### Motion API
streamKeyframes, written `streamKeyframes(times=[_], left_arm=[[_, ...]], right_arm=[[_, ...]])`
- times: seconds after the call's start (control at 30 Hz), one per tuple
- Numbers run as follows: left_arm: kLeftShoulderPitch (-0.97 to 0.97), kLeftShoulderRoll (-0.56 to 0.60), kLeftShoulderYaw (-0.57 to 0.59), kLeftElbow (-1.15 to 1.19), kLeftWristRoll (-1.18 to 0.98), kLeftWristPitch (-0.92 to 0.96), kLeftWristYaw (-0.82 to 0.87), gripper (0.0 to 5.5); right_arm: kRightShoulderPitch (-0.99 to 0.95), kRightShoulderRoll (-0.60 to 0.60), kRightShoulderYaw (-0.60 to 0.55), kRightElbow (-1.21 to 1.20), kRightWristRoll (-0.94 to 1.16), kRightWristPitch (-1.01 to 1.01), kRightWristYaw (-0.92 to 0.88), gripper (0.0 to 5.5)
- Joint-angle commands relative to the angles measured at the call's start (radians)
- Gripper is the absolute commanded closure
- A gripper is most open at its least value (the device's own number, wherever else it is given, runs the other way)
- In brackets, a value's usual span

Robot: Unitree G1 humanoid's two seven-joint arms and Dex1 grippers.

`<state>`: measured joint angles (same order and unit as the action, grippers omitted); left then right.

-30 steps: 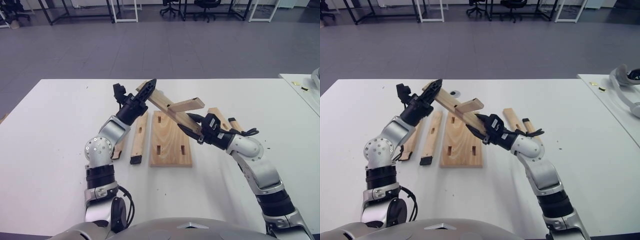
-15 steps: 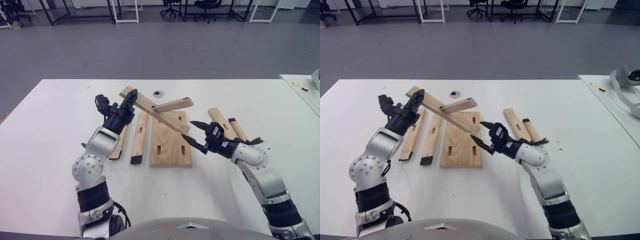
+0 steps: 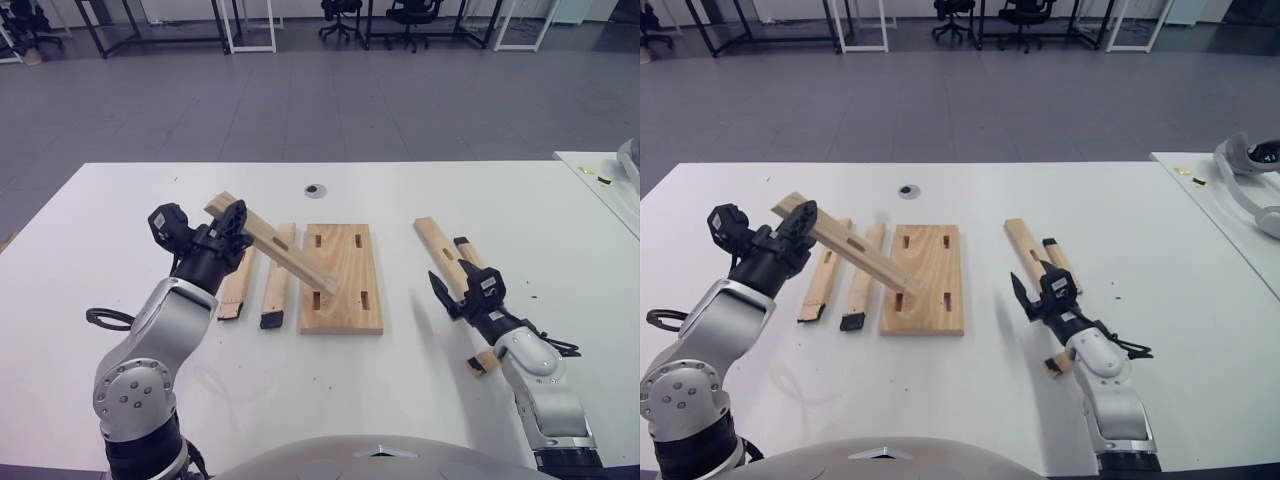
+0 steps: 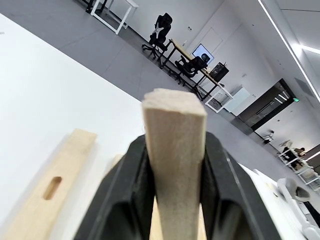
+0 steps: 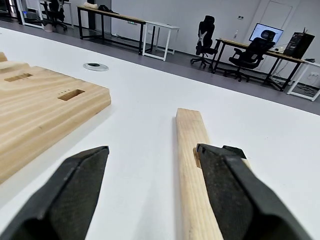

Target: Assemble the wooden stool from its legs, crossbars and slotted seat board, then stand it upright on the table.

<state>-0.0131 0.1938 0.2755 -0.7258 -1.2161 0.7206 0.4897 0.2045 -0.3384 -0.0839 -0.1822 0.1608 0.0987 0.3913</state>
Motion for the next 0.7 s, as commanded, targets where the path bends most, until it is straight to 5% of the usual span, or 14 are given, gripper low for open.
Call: streamKeyframes(times=[0.03,0.27,0.7], left_arm=[[0.056,0.027,-0.024,-0.085,0.017,-0.011,0.027,4.49],[0.156,0.115,0.009,-0.178,-0.021,-0.027,0.064,4.49],[0.142,0.050,-0.175,-0.157,0.266,-0.083,0.107,4.49]], right_arm=[[-0.051,-0.041,-0.075,0.012,0.038,0.013,0.014,2.20],[-0.033,0.005,-0.036,0.012,0.001,-0.012,-0.024,2.20],[-0.062,0.026,0.019,0.010,-0.026,0.000,-0.038,2.20]])
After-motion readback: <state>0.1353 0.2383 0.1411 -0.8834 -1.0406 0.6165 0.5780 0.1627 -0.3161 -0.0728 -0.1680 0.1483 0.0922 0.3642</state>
